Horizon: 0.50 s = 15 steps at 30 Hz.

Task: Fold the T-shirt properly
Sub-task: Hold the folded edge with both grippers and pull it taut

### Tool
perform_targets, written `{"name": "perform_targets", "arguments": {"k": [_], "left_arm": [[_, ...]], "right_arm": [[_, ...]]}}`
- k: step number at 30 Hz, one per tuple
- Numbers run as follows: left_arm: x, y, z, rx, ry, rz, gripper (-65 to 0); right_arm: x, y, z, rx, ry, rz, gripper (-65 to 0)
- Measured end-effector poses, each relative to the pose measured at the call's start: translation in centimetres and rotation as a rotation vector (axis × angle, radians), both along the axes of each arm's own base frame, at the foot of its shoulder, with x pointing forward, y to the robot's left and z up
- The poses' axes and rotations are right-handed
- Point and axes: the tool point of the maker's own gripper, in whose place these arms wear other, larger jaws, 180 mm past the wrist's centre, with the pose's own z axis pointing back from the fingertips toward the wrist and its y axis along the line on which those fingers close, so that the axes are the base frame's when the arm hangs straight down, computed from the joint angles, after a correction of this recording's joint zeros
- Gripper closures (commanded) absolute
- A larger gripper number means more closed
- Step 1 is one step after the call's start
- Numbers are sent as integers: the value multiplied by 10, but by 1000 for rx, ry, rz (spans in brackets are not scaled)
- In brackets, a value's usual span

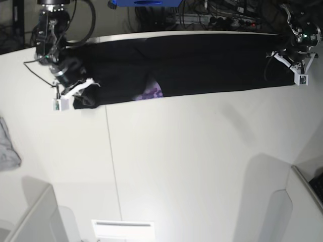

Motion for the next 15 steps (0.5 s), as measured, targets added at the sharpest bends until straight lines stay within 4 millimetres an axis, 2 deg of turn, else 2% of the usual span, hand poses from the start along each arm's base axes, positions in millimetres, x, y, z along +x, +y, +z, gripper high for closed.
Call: {"name": "perform_targets", "arguments": {"k": [2, 5, 8, 12, 15], "left_arm": [[5, -5, -9, -11, 16, -12, 0], [13, -6, -10, -17, 0, -13, 0], [18, -6, -9, -14, -7, -12, 0], [31, -7, -6, -15, -17, -11, 0], [43, -6, 4, -5, -52, -16, 0]], "right_arm": [[2, -15, -14, -9, 36, -40, 0], [0, -37, -29, 13, 71, -119, 0], [6, -53, -30, 25, 65, -169, 0], [15, -59, -25, 7, 56, -166, 0], [21, -66, -19, -10, 37, -172, 0]]}}
